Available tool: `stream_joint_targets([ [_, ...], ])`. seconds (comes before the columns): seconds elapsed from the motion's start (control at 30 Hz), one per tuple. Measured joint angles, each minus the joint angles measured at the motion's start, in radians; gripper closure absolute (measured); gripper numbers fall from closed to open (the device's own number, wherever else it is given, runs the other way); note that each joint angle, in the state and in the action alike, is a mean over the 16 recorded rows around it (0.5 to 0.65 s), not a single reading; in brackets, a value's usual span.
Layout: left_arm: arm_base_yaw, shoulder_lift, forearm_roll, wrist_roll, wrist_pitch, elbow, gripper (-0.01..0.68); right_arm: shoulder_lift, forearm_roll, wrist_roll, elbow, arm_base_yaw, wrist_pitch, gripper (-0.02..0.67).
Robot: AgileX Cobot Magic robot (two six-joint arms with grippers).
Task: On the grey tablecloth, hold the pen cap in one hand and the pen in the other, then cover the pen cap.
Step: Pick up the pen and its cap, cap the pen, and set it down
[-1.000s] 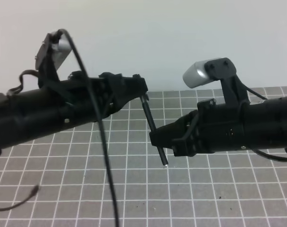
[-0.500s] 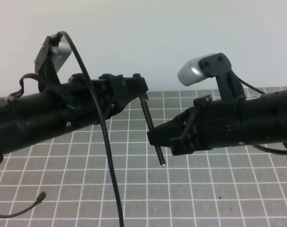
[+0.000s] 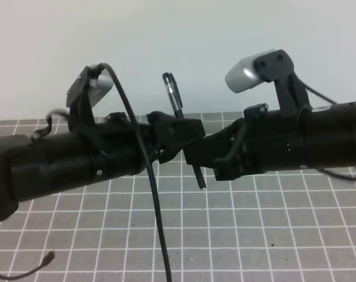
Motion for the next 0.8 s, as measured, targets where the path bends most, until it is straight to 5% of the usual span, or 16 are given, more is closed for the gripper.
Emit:
stream_joint_targets([
  [0.23, 0.03, -0.03, 0.022, 0.001, 0.015, 0.002, 0.16, -0.004, -0.029, 0.045, -0.006, -0.012, -0.004, 0.581],
  [0.4, 0.09, -0.09, 0.033, 0.002, 0.027, 0.001, 0.137, -0.005, -0.066, 0.092, 0.005, -0.044, 0.004, 0.581],
  [0.57, 0.165, -0.17, 0.102, -0.009, 0.056, 0.001, 0.202, -0.005, -0.139, 0.138, 0.028, -0.088, 0.028, 0.581],
  [0.8, 0.239, -0.261, 0.419, -0.124, 0.119, 0.001, 0.417, -0.002, -0.274, 0.212, 0.067, -0.136, 0.078, 0.581],
])
